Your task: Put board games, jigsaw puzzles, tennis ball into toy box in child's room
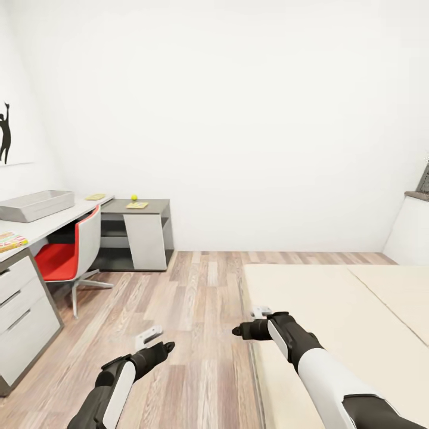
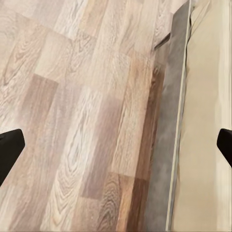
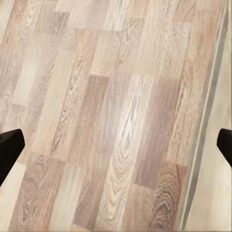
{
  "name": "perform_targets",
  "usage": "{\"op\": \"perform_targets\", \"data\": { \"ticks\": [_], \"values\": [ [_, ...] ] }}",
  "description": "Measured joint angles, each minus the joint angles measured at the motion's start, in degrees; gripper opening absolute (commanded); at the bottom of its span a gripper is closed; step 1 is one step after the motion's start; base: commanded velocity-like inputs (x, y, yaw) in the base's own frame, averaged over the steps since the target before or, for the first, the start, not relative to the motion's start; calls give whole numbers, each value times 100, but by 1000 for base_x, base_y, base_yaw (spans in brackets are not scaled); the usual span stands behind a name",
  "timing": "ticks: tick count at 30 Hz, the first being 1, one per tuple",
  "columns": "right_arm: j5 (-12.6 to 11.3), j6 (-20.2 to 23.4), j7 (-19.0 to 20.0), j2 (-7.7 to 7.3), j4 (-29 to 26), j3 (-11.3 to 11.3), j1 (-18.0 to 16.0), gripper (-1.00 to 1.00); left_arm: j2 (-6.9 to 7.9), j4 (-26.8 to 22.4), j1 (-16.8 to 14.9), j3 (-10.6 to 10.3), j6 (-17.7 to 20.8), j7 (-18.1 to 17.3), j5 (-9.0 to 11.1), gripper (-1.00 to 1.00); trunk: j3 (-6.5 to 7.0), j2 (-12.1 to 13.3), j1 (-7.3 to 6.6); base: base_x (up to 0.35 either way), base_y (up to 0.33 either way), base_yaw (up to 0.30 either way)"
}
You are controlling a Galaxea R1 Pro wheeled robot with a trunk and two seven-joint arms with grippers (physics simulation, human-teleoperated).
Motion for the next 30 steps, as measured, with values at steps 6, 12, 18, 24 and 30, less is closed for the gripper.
{"op": "perform_targets", "data": {
  "ticks": [6, 12, 18, 24, 30],
  "values": [
    [0, 0, 0, 0, 0, 0, 0, 100, 0, 0, 0, 0, -3, 0, 5, 100, 0, 0, 0, 0, -273, 0],
    [0, -1, 1, 0, 0, 0, 0, 100, 0, -1, 0, 4, -2, 0, 17, 100, 0, 0, 0, 0, -196, 0],
    [0, -1, 2, 0, 0, 0, 0, 100, -1, -1, 0, 2, -3, 0, 21, 100, 0, 0, 0, 0, -82, 0],
    [0, -2, 2, 0, 0, 0, 0, 100, -1, -1, 0, 2, -17, 0, 4, 100, 0, 0, 0, 0, -35, 0],
    [0, -2, 2, 0, 0, 0, 1, 100, 4, -1, 7, 1, -104, 0, 0, 100, 0, 0, 0, 0, -15, 0]
  ]
}}
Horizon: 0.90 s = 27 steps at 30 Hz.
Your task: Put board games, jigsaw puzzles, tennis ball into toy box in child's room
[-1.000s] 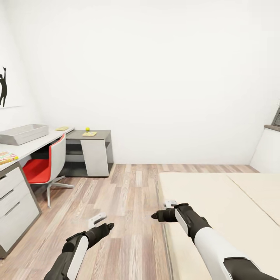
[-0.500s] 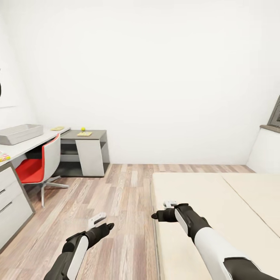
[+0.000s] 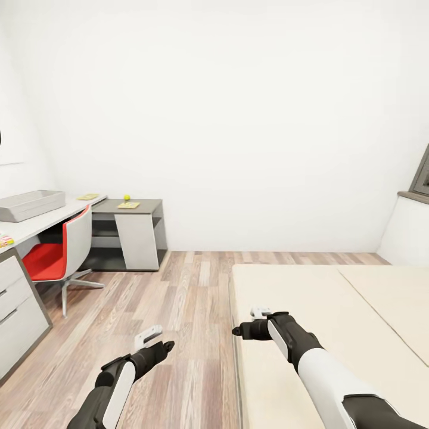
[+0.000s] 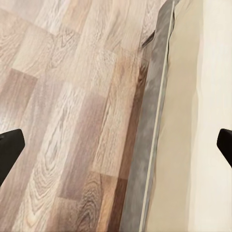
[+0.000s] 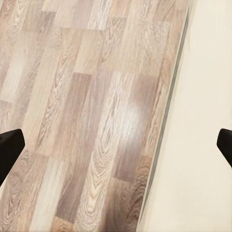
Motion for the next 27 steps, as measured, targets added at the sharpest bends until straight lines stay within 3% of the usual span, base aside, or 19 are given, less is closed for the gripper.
{"op": "perform_targets", "data": {
  "ticks": [27],
  "values": [
    [0, 0, 0, 0, 0, 0, 0, 100, 4, 0, 10, 0, -81, -10, 38, 100, 0, 0, 0, -23, -11, 0]
  ]
}}
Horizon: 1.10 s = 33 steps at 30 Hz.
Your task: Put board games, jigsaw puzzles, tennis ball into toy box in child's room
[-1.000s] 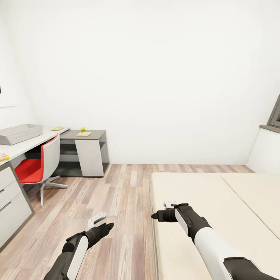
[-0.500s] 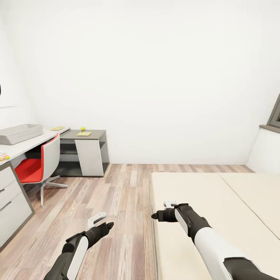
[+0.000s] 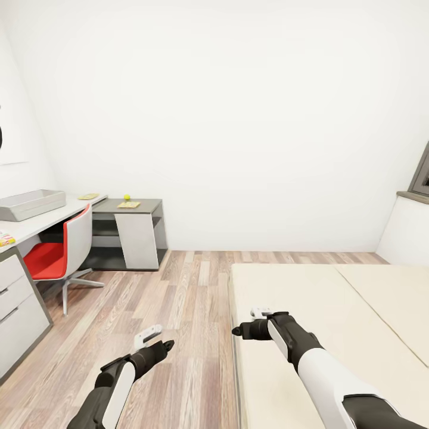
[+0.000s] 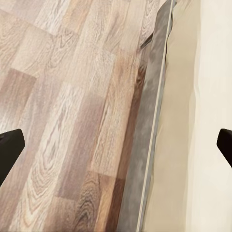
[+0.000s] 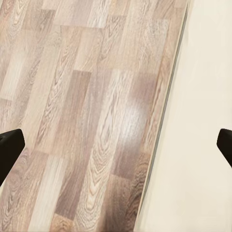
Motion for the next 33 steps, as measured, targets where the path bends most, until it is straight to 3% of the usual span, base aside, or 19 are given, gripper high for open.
{"op": "perform_targets", "data": {
  "ticks": [33],
  "values": [
    [-1, 1, 0, 0, -1, 0, 1, 100, 0, 1, 0, 2, -2, 9, 4, 100, 0, 0, 0, -2, -1, -15]
  ]
}}
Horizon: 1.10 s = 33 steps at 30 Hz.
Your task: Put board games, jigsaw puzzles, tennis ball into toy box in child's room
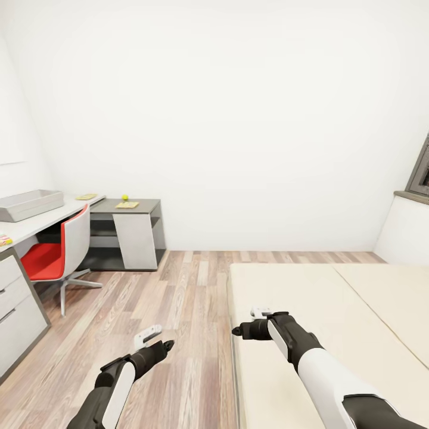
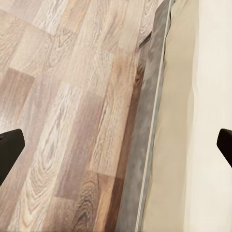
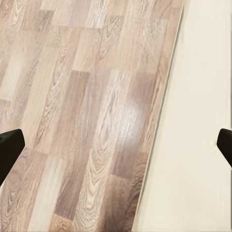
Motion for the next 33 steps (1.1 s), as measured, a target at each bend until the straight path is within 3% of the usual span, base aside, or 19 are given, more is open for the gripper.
{"op": "perform_targets", "data": {
  "ticks": [33],
  "values": [
    [1, -1, 0, 0, 1, 0, 0, 100, 0, -1, 0, 1, 0, 1, 1, 100, 0, 0, 0, 0, 0, -18]
  ]
}}
